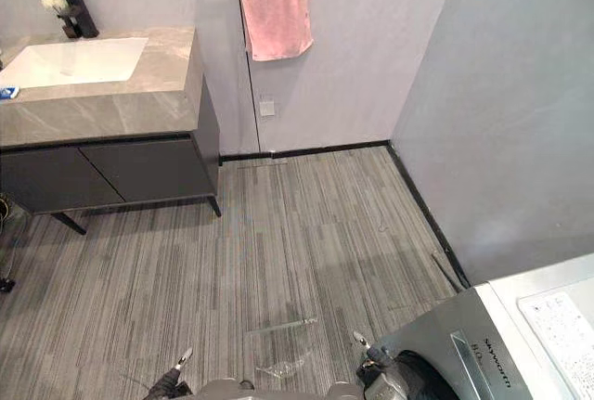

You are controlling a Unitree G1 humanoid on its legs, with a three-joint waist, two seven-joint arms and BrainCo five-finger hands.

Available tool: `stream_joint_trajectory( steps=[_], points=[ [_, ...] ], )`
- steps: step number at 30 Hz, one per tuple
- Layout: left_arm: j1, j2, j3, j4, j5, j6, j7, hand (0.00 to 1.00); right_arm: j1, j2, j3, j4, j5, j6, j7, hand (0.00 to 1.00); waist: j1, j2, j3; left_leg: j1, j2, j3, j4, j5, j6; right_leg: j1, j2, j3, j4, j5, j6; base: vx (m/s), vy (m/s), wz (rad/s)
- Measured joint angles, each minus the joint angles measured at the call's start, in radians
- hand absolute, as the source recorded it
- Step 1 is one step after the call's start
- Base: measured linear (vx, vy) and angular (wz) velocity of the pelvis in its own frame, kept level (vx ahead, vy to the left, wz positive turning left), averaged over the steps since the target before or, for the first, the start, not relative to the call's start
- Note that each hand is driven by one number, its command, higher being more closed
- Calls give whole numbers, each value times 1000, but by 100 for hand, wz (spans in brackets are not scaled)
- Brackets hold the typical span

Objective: Pick up the laundry basket with both hands and put the clothes into the washing machine.

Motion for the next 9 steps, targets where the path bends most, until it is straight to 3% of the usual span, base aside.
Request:
stream_joint_trajectory(
  steps=[5, 9],
  points=[
    [-3, 3, -8, 28, 31, 1, -1, 0, 11, -32, -70, 71, -23, 6, 2, 0, -5, 6, -21, 57, -43, 5, -170, 95, 7, 7, -2, 19, -77, 29, 10, -52, 45, -5],
    [-5, 10, -26, 40, 31, 2, -1, 0, 35, -52, -96, 112, -43, 25, 1, 0, -5, 15, -21, 72, -46, -1, -227, 130, 1, 6, 10, 20, -99, 42, 3, -39, 11, 4]
  ],
)
